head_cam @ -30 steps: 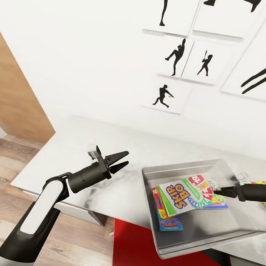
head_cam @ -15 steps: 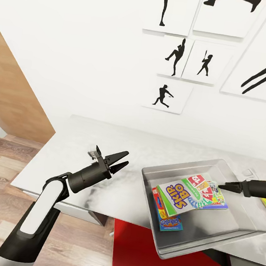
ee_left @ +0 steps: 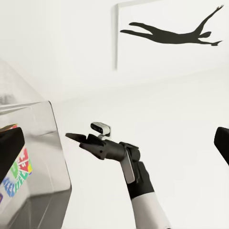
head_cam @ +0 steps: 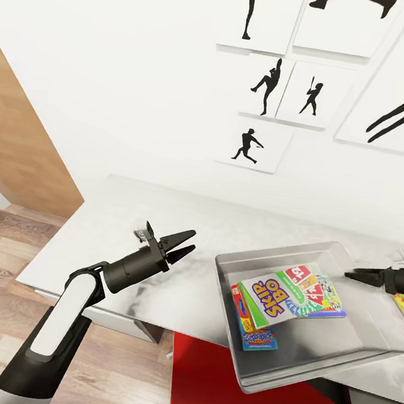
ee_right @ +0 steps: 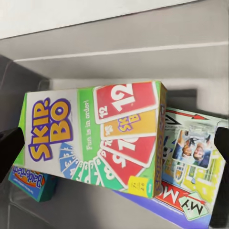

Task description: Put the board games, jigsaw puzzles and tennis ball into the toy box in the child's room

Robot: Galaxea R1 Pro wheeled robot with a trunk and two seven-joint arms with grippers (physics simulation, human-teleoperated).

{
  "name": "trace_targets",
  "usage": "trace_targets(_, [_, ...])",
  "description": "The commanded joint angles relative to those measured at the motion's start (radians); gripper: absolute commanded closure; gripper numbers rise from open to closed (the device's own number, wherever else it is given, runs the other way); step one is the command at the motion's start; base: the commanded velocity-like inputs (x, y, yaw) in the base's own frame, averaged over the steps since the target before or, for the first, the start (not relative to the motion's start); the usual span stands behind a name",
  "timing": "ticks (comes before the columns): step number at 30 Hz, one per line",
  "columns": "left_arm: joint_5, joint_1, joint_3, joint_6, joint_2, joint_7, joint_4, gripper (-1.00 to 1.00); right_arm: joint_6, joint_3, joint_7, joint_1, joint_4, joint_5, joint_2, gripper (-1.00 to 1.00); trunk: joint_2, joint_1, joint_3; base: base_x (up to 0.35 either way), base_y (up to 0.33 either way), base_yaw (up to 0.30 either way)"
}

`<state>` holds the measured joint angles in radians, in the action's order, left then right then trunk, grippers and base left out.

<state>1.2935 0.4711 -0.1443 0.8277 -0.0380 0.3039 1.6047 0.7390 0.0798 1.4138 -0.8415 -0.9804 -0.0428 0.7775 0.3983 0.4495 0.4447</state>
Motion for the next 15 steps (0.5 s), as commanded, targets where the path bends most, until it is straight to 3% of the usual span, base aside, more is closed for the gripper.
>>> trace_targets(1, [-0.002,0.001,0.001,0.004,0.000,0.002,0.000,-1.00,0.010,0.033,0.002,0.010,-0.004,-0.004,0.001,-1.00,0.002,0.001,0.002,0.000,0.000,0.000])
trace_targets(2, [-0.002,0.001,0.001,0.004,0.000,0.002,0.000,-1.00,0.010,0.033,0.002,0.010,-0.004,-0.004,0.001,-1.00,0.002,0.001,0.002,0.000,0.000,0.000])
trace_targets(4, [-0.004,0.001,0.001,0.005,0.002,0.003,0.000,-1.00,0.009,0.107,0.002,0.039,-0.019,-0.005,0.002,-1.00,0.002,0.001,0.002,0.000,0.000,0.000])
trace_targets(5, [-0.004,0.001,0.001,0.005,0.002,0.003,0.000,-1.00,0.009,0.107,0.002,0.039,-0.019,-0.005,0.002,-1.00,0.002,0.001,0.002,0.000,0.000,0.000])
trace_targets(6, [-0.005,0.002,0.000,0.005,0.004,0.004,0.000,-1.00,0.008,0.145,0.002,0.059,-0.034,-0.006,0.002,-1.00,0.002,0.001,0.002,0.000,0.000,0.000])
trace_targets(7, [-0.005,0.002,0.000,0.005,0.004,0.004,0.000,-1.00,0.008,0.145,0.002,0.059,-0.034,-0.006,0.002,-1.00,0.002,0.001,0.002,0.000,0.000,0.000])
trace_targets(12, [-0.007,0.006,-0.006,0.007,0.032,0.005,0.000,-1.00,0.006,0.323,-0.001,0.185,-0.163,-0.005,-0.010,-1.00,0.002,0.001,0.002,0.000,0.000,0.000])
trace_targets(15, [-0.007,0.006,-0.007,0.007,0.047,0.009,0.000,-1.00,0.006,0.355,-0.001,0.211,-0.191,-0.005,-0.014,-1.00,0.002,0.001,0.002,0.000,0.000,0.000])
